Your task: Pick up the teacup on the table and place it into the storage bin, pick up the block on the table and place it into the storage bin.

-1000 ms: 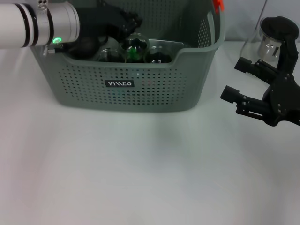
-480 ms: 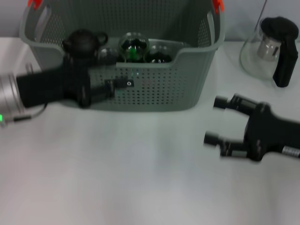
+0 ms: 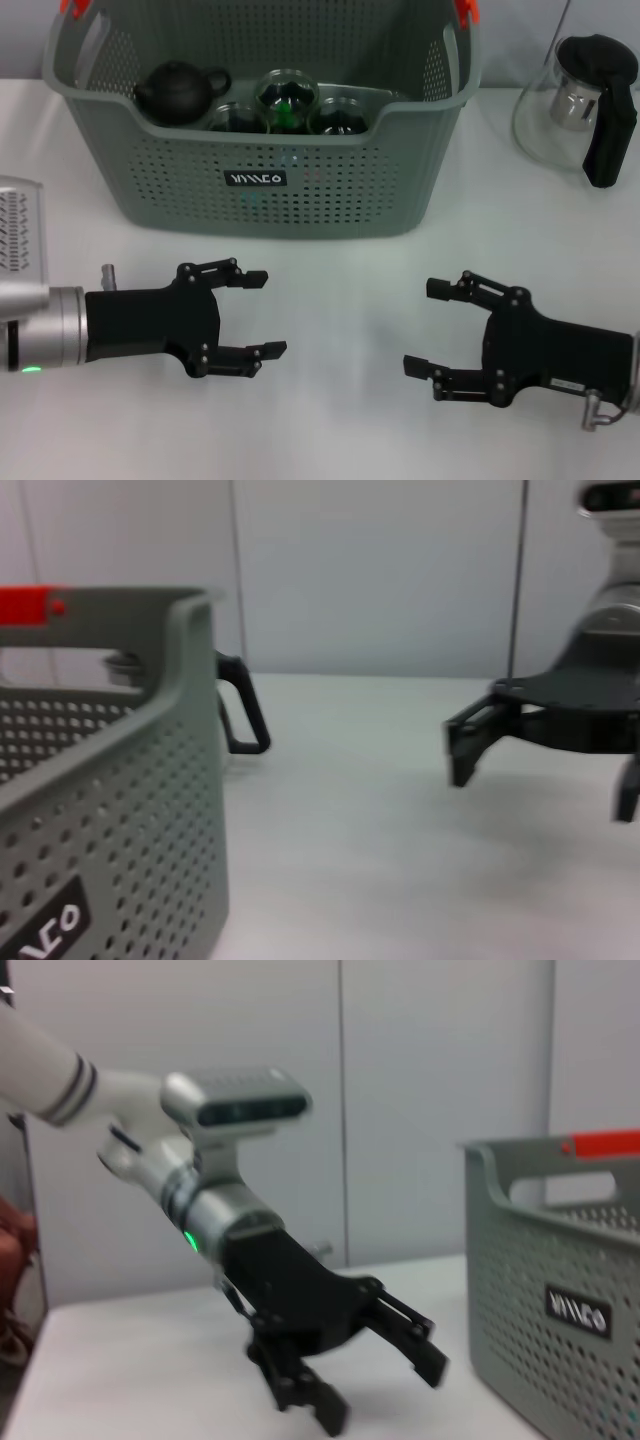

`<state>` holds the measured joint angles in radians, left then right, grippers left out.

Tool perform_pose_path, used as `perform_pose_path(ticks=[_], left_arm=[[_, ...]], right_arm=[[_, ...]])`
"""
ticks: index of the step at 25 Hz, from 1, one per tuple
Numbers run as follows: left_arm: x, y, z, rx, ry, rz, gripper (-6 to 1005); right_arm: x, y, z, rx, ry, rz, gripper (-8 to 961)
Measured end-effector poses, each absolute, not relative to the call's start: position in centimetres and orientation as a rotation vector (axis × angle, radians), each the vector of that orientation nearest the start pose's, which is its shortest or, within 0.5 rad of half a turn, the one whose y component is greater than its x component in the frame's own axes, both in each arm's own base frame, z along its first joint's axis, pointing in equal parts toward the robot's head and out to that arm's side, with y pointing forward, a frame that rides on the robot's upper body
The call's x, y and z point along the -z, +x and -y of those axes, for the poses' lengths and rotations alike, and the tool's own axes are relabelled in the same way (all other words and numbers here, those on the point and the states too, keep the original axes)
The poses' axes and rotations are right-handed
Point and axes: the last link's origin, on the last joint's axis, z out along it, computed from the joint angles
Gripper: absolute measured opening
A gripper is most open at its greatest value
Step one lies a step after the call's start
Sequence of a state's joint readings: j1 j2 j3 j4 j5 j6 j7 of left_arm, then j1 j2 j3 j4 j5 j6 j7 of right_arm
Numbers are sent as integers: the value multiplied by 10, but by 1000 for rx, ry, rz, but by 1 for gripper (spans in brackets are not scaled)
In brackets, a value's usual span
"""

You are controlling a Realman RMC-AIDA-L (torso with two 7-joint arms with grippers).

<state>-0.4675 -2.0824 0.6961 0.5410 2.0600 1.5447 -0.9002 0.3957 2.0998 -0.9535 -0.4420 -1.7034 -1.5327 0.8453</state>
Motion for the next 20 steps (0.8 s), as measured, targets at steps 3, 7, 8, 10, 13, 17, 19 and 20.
perform_pose_path(ticks=[3, 7, 8, 10, 13, 17, 19, 20], left_arm=[[30, -291, -295, 552, -2812, 140, 843], [30, -289, -294, 565, -2823, 123, 843], [30, -288, -294, 568, -2825, 122, 843], [30, -288, -293, 570, -2827, 120, 843], [30, -289, -292, 568, -2826, 122, 843], [30, -289, -291, 570, -2831, 119, 843], [29, -288, -290, 577, -2842, 113, 843], [29, -288, -289, 580, -2847, 111, 843]], right_arm=[[62, 277, -274, -806, -2721, -232, 944], [63, 274, -279, -803, -2720, -219, 944], [63, 274, -280, -800, -2718, -220, 944], [63, 273, -282, -794, -2714, -223, 944], [64, 273, -284, -788, -2712, -220, 944], [67, 272, -287, -759, -2721, -215, 944], [69, 271, -289, -748, -2728, -202, 945], [70, 270, -290, -742, -2729, -187, 945]])
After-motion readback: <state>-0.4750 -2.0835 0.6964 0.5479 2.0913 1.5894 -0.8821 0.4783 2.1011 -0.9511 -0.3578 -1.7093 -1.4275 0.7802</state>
